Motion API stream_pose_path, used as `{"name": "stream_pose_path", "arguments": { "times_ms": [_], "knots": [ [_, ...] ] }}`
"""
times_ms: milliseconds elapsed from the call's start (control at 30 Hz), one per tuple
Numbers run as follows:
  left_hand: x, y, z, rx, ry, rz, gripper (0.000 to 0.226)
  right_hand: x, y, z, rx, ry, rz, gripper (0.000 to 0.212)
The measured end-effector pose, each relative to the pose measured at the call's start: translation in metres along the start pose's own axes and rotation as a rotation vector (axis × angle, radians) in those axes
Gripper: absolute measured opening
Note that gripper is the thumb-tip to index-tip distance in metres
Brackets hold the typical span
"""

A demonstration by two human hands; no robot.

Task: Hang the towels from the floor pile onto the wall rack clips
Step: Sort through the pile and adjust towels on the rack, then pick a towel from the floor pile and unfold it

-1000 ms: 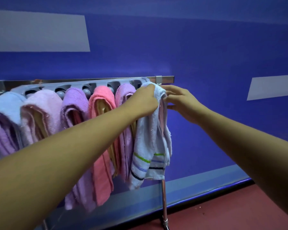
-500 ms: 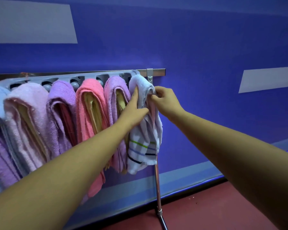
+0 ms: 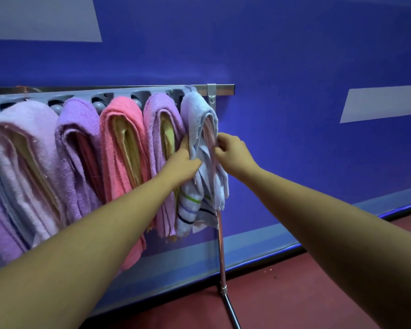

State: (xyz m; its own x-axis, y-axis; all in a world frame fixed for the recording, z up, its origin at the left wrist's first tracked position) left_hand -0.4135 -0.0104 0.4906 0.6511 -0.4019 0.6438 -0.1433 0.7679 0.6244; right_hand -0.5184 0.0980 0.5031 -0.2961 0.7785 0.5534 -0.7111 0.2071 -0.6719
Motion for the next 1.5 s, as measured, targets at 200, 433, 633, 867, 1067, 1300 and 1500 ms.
{"name": "stream_pose_path", "arguments": {
  "times_ms": [200, 433, 633, 867, 1067, 1300, 1500],
  "knots": [
    [-0.022, -0.032, -0.050, 0.125, -0.195, 0.141, 0.044, -0.025, 0.025, -0.056, -0.070, -0.206, -0.112, 0.030],
    [-0.047, -0.085, -0.159, 0.219, -0.368, 0.191, 0.035, -0.055, 0.046, -0.157, -0.247, -0.362, -0.172, 0.042],
    [-0.044, -0.123, -0.258, 0.340, -0.409, 0.181, 0.041, -0.090, 0.051, -0.241, -0.337, -0.439, -0.215, 0.053],
    [-0.026, -0.179, -0.347, 0.479, -0.380, 0.138, 0.028, -0.156, 0.056, -0.322, -0.356, -0.571, -0.236, 0.051],
    [-0.034, -0.233, -0.411, 0.570, -0.395, 0.174, 0.025, -0.231, 0.085, -0.390, -0.385, -0.737, -0.259, 0.049],
    [-0.072, -0.310, -0.471, 0.681, -0.462, 0.157, 0.020, -0.302, 0.141, -0.442, -0.453, -0.918, -0.350, 0.050],
    [-0.143, -0.358, -0.493, 0.666, -0.630, 0.120, 0.028, -0.338, 0.212, -0.477, -0.526, -1.075, -0.459, 0.056]
  ]
}}
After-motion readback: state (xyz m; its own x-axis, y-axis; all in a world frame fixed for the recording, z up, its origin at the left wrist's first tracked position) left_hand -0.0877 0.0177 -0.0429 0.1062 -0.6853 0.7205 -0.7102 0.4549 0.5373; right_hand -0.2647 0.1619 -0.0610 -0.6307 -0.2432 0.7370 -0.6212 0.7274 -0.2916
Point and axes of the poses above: each hand's wrist, its own z-axis towards the middle knuckle, its own x-axis out of the back of the hand, y = z × x, the point moved 5 cm from there along z, towards the middle knuckle, and after that the axes turned 5 degrees about -x, right-handed, at the moved point
